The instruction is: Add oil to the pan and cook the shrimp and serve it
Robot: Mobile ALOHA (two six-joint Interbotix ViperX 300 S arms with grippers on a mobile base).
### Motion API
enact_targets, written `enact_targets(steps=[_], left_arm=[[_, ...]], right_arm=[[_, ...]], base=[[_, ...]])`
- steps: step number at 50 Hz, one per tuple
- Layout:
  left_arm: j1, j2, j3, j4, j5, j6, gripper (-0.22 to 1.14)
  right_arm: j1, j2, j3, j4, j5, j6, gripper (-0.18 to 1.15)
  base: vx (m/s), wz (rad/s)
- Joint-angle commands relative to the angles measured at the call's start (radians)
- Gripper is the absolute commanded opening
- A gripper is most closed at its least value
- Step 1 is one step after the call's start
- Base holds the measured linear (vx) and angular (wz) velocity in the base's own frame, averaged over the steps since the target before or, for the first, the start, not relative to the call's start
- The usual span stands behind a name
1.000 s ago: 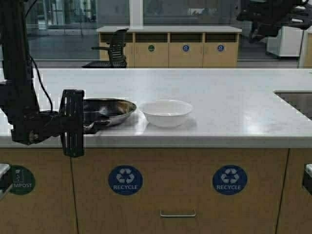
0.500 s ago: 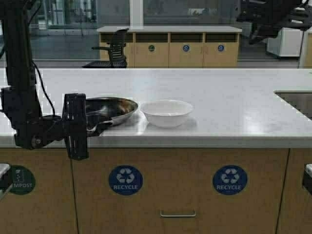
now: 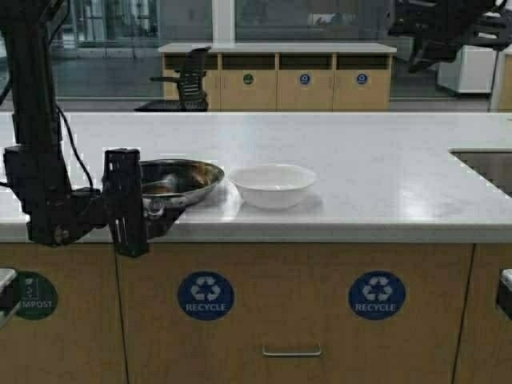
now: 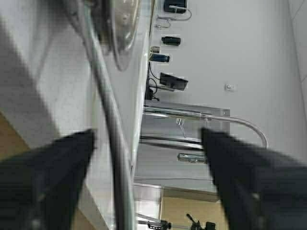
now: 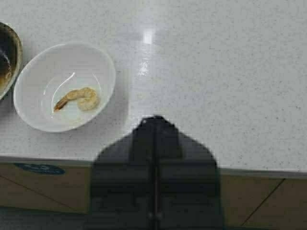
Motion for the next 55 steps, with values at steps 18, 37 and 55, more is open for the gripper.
enact_targets(steps=[18, 37, 55], left_arm=[[0.026, -0.029, 0.052, -0.063, -0.017, 0.038, 1.02], [0.192, -0.112, 0.222, -0.014, -0.118, 0.166, 1.02], [0.229, -0.411, 0.298, 0.072, -0.025, 0.230, 0.36]], right_arm=[[0.002, -0.009, -0.020, 0.002, -0.011, -0.003, 0.08], [0.002, -0.009, -0.021, 0.002, -0.011, -0.003, 0.08], [0.002, -0.012, -0.021, 0.002, -0.006, -0.002, 0.08]], base=[[0.00, 0.00], [0.00, 0.00], [0.00, 0.00]])
